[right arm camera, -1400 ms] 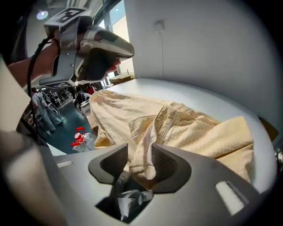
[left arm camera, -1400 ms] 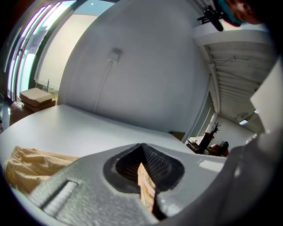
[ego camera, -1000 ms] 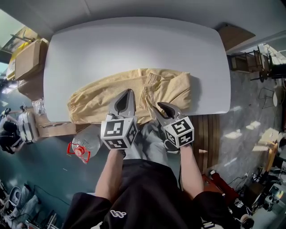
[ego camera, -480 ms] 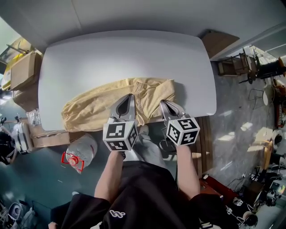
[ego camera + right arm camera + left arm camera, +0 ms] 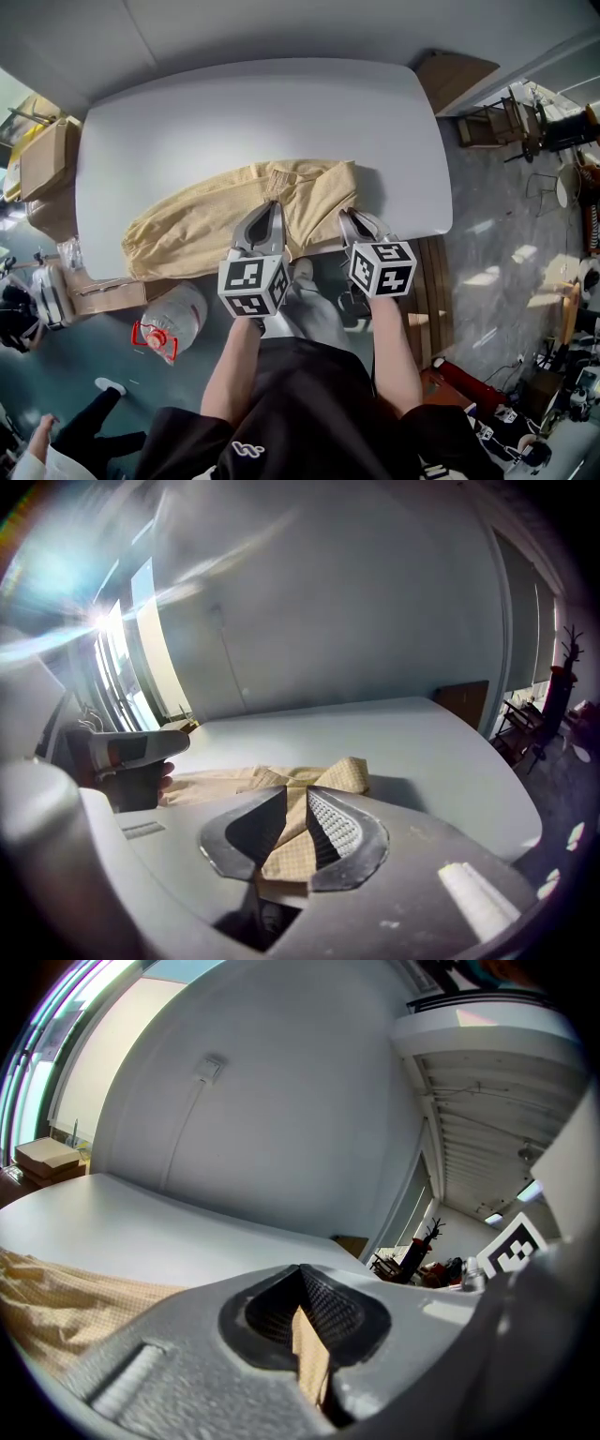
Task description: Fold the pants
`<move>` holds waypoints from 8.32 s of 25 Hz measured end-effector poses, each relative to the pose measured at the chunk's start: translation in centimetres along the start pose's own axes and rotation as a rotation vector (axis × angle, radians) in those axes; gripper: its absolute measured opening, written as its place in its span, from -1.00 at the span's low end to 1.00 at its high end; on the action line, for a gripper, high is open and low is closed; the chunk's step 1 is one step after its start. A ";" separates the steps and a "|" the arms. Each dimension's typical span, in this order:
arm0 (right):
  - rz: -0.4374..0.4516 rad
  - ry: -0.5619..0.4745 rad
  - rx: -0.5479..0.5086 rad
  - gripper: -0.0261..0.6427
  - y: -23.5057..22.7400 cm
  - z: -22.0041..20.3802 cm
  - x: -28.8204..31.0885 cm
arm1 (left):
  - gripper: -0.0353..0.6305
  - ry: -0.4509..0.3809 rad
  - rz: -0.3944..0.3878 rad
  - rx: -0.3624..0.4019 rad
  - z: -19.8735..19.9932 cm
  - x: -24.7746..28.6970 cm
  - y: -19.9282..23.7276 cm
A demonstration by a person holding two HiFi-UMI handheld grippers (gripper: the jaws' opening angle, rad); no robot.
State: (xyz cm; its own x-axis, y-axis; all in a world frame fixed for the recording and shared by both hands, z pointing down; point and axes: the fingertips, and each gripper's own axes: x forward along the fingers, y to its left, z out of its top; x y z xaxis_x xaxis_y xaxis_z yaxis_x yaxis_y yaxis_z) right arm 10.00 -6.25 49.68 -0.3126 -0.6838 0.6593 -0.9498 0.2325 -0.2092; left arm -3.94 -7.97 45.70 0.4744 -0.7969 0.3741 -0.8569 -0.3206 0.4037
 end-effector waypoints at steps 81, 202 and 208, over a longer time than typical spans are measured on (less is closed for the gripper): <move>-0.270 0.021 0.202 -0.71 -19.2 -1.6 -5.6 | -0.88 0.150 -0.136 0.010 -5.6 9.2 -9.7; 0.137 -0.737 -0.356 -0.92 13.4 20.5 -10.0 | -0.88 -0.475 0.150 0.250 18.2 -10.4 1.8; 0.147 -0.737 -0.358 -0.92 13.5 20.7 -9.6 | -0.88 -0.471 0.150 0.253 18.4 -10.0 2.0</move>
State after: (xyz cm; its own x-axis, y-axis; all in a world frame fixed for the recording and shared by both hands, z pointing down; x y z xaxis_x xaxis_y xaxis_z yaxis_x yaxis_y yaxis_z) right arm -0.03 -10.82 25.55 -0.4780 -0.8780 -0.0243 -0.8770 0.4756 0.0681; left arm -14.09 -10.02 27.43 0.2518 -0.9675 -0.0252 -0.9573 -0.2528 0.1400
